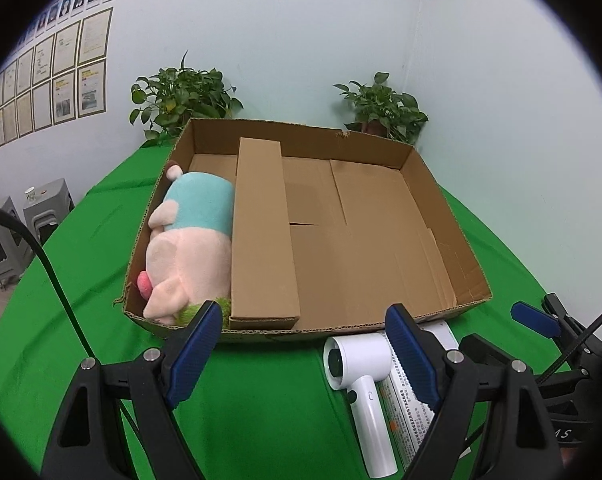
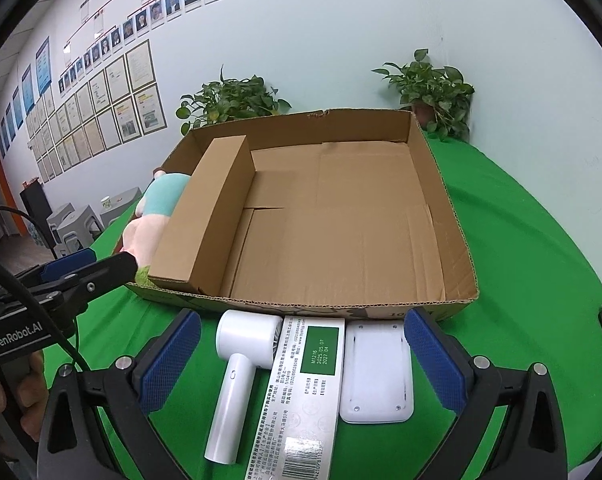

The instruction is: Organize objects

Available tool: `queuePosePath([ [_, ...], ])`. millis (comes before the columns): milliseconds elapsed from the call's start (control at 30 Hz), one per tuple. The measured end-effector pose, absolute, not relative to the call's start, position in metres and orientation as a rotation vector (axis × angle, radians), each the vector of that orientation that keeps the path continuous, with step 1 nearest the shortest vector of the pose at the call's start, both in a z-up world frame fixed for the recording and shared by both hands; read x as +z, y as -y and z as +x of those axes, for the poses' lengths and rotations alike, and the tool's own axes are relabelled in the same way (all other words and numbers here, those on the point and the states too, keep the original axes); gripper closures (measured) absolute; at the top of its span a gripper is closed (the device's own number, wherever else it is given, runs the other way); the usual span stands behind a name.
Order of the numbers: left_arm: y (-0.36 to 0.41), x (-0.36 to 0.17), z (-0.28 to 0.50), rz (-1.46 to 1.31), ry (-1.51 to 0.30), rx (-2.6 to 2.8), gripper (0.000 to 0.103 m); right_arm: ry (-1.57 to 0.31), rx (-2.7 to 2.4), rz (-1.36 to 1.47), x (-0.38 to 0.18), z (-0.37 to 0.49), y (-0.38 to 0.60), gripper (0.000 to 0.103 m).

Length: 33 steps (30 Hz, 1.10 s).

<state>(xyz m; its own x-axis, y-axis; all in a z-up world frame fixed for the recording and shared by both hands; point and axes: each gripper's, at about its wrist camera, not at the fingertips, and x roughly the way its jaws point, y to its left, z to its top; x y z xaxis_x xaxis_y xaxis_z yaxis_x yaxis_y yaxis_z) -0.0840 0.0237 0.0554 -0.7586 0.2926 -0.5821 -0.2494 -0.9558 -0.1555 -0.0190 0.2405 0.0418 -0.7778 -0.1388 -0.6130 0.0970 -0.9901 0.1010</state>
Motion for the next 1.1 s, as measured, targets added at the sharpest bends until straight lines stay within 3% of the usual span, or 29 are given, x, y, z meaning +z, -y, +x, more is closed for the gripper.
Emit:
queuePosePath([
  [333,-0.020,0.050,-0.093,-0.945,0.150,2.627,0.019,0.088,-2.796,0.946,0.038,-0.015,-0.235,0.001],
  [767,-0.033,-0.018,-0.132,-1.233,0.337,2.093,0.021,0.159,-2.297,1.110,-0.031,0.000,-0.182,0.017],
  [967,-0.047,-0.042,-0.132,-1.308,0.356,1.996,0.022,0.018,-2.389,1.210,-0.054,-0.006,-0.164,0.033],
  [1033,-0.054,-0.044,-0.128,-1.306,0.337,1.964,0.028,-0.077,-2.424,1.206,-0.056,-0.003,-0.155,0.039],
  [1100,-0.058,-0.048,-0.127,-1.318,0.326,1.949,0.030,-0.125,-2.462,1.209,-0.058,-0.002,-0.154,0.053],
])
